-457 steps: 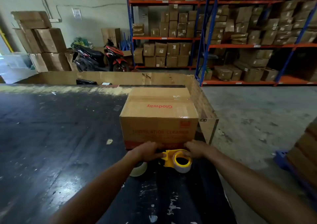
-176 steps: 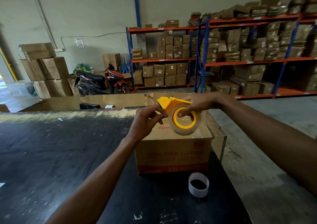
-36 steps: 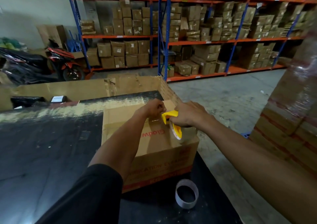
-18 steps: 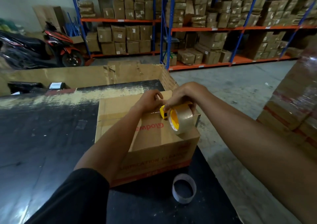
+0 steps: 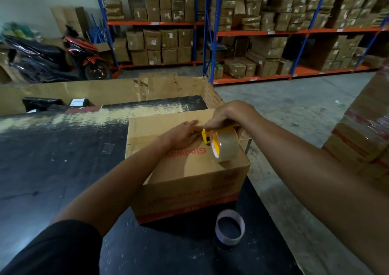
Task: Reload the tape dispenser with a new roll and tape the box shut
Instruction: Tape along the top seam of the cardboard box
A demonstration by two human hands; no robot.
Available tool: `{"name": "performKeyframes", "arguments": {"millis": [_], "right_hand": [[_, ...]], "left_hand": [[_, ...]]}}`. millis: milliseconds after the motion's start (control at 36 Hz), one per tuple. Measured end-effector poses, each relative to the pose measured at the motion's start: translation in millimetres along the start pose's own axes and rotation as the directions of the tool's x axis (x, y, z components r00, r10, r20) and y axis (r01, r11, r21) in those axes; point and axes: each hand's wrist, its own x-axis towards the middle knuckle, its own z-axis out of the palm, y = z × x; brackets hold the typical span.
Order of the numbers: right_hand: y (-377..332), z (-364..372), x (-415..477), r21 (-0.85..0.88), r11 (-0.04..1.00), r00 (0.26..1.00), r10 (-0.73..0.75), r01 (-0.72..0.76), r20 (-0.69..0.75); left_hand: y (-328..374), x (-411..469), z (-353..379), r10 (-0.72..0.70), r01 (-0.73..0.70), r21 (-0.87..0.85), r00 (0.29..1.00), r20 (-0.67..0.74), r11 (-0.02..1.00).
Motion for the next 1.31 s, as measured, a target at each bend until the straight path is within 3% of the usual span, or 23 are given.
{"name": "performKeyframes", "arguments": {"millis": [83,167,250,417,528,639,722,778,861,1000,1167,1306], "right_hand": [[7,8,-2,-0.008,0.998,0.998,0.057,-0.057,0.030],[9,16,-10,-0.020,1.000,0.999,0.023,-0.024,-0.049],[5,18,-20,-0.027,1.000,0.996,-0.007,0.005,-0.089],[12,23,-29,-0.006,1.000,0.992,-0.026,0.025,-0.125],[24,34,-33,-0.004,1.000,0.999,-0.004,0.004,-0.039],[24,40,-43,-0.057,0.998,0.985,-0.037,0.028,-0.168],[22,42,-50,-0.051,0.998,0.982,-0.043,0.034,-0.184],[23,43,-53,-0.049,0.998,0.981,-0.051,0.043,-0.187],[25,47,-57,-0.034,0.999,0.981,-0.046,0.040,-0.188],[36,52,-66,-0.039,0.999,0.999,-0.013,0.011,-0.042],[33,53,-70,-0.071,0.997,0.989,-0.051,0.041,-0.140],[37,57,-72,-0.088,0.994,0.982,-0.074,0.059,-0.173]], "left_hand": [[14,-3,-5,0.006,-0.005,0.035,1.000,-0.014,0.999],[19,-1,-7,0.054,-0.059,0.083,0.997,0.062,0.995],[25,-5,-2,-0.010,-0.011,0.174,0.993,0.115,0.985],[30,-10,8,-0.069,0.055,0.174,0.995,0.074,0.983],[32,-4,2,-0.078,0.067,0.168,0.995,0.055,0.984],[47,3,-7,-0.163,0.133,0.238,0.980,0.110,0.962],[56,-2,-4,-0.103,0.077,0.273,0.991,0.085,0.959],[58,-6,6,-0.044,0.025,0.225,0.996,0.082,0.974],[57,-9,16,-0.069,0.053,0.177,0.994,0.085,0.983],[62,-8,14,-0.108,0.090,0.201,0.991,0.083,0.975],[69,-15,13,-0.169,0.143,0.189,0.977,0.127,0.971],[72,-14,19,-0.225,0.210,0.187,0.972,0.065,0.960]]}}
